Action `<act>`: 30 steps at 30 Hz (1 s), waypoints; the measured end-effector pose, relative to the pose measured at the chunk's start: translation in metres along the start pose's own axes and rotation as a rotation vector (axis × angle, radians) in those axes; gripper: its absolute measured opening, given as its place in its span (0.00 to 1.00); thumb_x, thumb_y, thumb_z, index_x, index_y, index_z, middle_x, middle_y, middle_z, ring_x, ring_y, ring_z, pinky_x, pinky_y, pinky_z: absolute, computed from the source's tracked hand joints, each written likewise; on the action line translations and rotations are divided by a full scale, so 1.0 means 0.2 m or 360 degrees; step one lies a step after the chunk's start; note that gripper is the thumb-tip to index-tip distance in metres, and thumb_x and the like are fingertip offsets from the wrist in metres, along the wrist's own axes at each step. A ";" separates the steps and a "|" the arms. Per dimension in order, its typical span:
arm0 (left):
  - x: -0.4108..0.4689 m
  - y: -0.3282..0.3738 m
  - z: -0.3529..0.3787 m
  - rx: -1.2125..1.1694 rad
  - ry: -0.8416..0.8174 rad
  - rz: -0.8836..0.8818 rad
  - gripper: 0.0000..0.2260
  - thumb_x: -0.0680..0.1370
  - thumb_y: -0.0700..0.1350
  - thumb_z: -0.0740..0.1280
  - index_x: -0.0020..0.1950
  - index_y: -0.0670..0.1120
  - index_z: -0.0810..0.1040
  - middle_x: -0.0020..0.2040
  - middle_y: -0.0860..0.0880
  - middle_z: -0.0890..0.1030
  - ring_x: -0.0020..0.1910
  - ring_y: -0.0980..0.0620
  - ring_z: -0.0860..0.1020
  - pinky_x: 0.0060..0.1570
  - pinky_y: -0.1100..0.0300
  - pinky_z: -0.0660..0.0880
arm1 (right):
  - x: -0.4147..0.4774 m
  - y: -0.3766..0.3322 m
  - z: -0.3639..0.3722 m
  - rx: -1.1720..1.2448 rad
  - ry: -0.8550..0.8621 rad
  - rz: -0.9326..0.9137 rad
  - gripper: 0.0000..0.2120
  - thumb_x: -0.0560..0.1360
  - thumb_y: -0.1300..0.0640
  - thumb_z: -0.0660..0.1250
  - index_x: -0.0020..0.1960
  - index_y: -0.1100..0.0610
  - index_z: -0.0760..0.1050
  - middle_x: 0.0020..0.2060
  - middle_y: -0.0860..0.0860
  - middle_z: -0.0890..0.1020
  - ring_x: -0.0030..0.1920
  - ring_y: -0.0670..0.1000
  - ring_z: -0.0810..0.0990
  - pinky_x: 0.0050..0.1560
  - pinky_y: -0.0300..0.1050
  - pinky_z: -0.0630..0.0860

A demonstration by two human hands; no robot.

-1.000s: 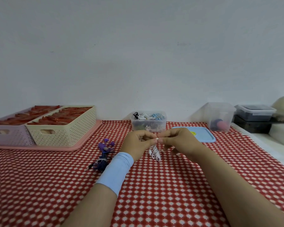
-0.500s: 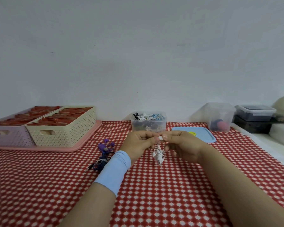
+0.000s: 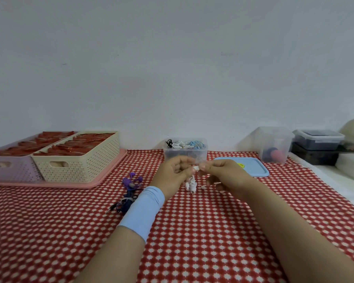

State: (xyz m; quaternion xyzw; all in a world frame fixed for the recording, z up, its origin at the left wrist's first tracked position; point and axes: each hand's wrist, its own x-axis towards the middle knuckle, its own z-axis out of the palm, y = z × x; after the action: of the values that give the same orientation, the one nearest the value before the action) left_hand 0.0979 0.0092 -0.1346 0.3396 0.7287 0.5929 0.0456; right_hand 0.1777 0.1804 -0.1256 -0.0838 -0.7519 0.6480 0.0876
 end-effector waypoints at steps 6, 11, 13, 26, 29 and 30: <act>0.00 -0.01 -0.04 0.0437 -0.0032 0.0062 0.11 0.80 0.44 0.67 0.59 0.57 0.81 0.56 0.56 0.81 0.55 0.57 0.78 0.58 0.62 0.75 | 0.02 0.02 -0.15 -0.0703 0.0561 -0.0189 0.08 0.79 0.57 0.70 0.46 0.58 0.86 0.45 0.49 0.87 0.32 0.45 0.77 0.32 0.33 0.73; -0.01 0.02 -0.04 0.0724 -0.0020 0.0031 0.06 0.76 0.47 0.71 0.52 0.55 0.82 0.47 0.57 0.80 0.45 0.60 0.76 0.42 0.70 0.70 | 0.06 0.08 -0.19 -0.1160 0.0428 -0.0069 0.08 0.78 0.60 0.70 0.53 0.51 0.86 0.52 0.46 0.86 0.49 0.44 0.81 0.57 0.41 0.77; -0.01 0.02 -0.05 0.0804 -0.0029 0.0017 0.07 0.74 0.47 0.74 0.50 0.55 0.81 0.44 0.57 0.80 0.42 0.60 0.76 0.40 0.69 0.70 | 0.07 0.08 -0.19 -0.1225 0.0411 -0.0040 0.08 0.78 0.59 0.70 0.54 0.50 0.86 0.52 0.46 0.86 0.50 0.45 0.81 0.60 0.43 0.77; 0.02 -0.01 -0.08 0.0791 0.0055 -0.0014 0.14 0.76 0.43 0.72 0.61 0.53 0.81 0.49 0.56 0.82 0.42 0.64 0.75 0.45 0.70 0.71 | 0.11 0.07 -0.04 -0.1811 0.0412 0.0009 0.07 0.78 0.52 0.68 0.52 0.47 0.85 0.47 0.45 0.86 0.46 0.47 0.81 0.48 0.47 0.81; 0.03 -0.05 -0.08 0.0809 0.0025 -0.0118 0.18 0.76 0.42 0.72 0.65 0.53 0.78 0.53 0.54 0.83 0.47 0.60 0.78 0.54 0.63 0.75 | 0.10 0.07 -0.03 -0.1837 0.0407 0.0001 0.07 0.78 0.51 0.69 0.51 0.47 0.85 0.47 0.45 0.85 0.47 0.47 0.81 0.47 0.44 0.79; 0.03 -0.06 -0.08 0.0810 0.0021 -0.0149 0.18 0.76 0.43 0.72 0.65 0.52 0.78 0.54 0.54 0.83 0.49 0.58 0.79 0.56 0.61 0.75 | 0.10 0.06 -0.04 -0.1833 0.0399 -0.0001 0.06 0.77 0.50 0.70 0.51 0.46 0.85 0.48 0.44 0.85 0.47 0.47 0.81 0.47 0.45 0.79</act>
State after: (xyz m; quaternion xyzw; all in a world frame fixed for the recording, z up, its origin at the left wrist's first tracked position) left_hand 0.0805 -0.0012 -0.1383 0.3022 0.8697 0.3898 -0.0188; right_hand 0.1596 0.1940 -0.1368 -0.1935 -0.9667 0.1202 0.1163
